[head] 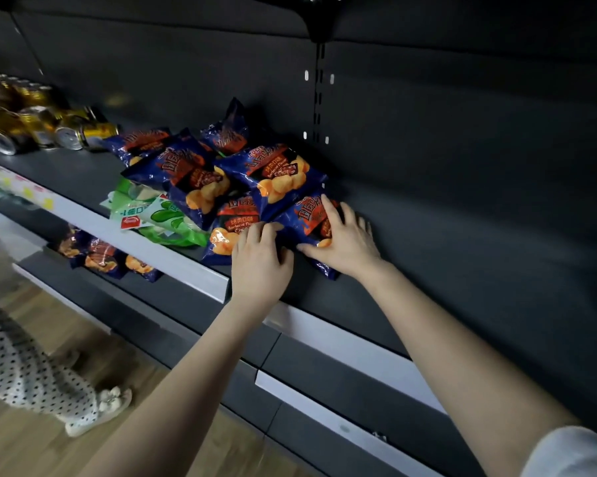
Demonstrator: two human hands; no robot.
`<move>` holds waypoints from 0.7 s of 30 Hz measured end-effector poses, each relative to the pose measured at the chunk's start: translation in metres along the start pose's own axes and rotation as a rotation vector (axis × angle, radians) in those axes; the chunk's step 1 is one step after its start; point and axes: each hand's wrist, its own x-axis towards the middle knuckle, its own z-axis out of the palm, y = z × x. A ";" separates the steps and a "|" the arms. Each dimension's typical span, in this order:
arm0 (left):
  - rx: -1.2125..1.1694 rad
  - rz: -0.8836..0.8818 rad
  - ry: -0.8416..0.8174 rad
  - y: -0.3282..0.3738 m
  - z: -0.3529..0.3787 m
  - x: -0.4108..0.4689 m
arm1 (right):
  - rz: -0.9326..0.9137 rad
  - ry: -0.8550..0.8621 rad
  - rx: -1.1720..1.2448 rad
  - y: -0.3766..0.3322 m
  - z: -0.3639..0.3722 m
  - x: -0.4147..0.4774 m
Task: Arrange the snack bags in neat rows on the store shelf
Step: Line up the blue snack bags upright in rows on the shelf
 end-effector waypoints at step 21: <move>-0.133 0.174 -0.195 0.136 0.042 -0.034 | 0.288 0.646 -0.040 0.105 -0.086 -0.106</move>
